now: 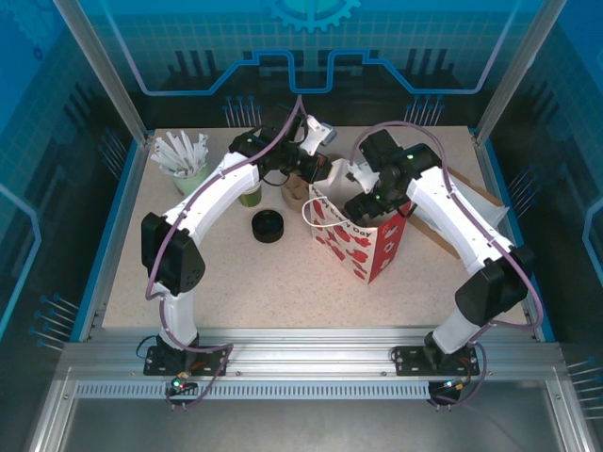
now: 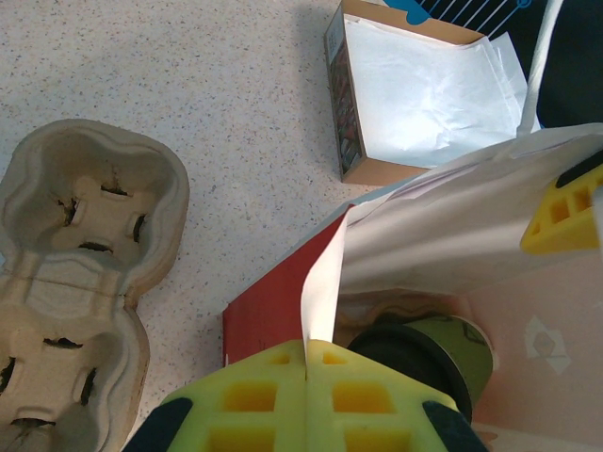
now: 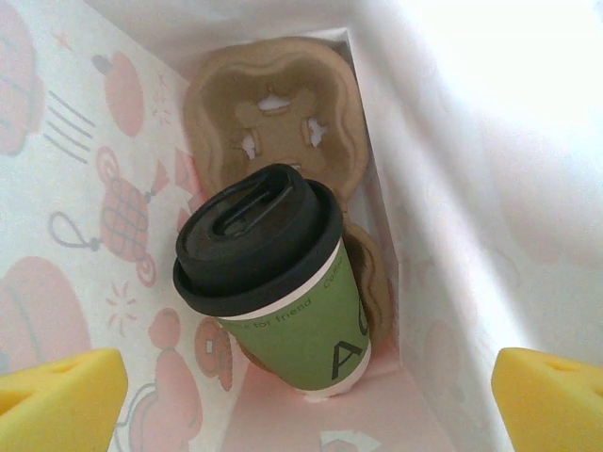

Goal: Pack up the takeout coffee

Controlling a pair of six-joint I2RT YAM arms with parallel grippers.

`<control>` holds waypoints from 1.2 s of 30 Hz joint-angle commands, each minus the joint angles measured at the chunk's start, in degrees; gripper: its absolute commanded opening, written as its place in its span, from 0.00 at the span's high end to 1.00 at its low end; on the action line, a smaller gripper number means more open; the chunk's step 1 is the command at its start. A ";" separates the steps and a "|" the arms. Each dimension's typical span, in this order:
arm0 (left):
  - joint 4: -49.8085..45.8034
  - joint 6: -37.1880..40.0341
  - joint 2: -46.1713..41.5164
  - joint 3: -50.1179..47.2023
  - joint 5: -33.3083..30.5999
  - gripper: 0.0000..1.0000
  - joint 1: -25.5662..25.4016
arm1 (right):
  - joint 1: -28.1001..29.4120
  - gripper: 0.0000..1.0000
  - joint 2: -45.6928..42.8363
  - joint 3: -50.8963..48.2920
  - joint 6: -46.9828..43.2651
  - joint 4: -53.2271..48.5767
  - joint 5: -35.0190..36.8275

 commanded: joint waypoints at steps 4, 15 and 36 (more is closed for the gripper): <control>-3.07 0.40 0.05 -0.75 -0.52 1.00 0.25 | 0.66 0.00 -3.66 4.35 -0.55 -1.71 -2.53; -2.96 0.40 -0.21 -0.79 -0.60 1.00 0.22 | 0.48 0.00 -6.19 7.13 -0.24 -2.27 -3.02; 0.34 -3.52 -2.58 1.29 2.11 0.58 0.14 | 0.72 0.02 -16.86 7.77 0.75 5.52 -6.72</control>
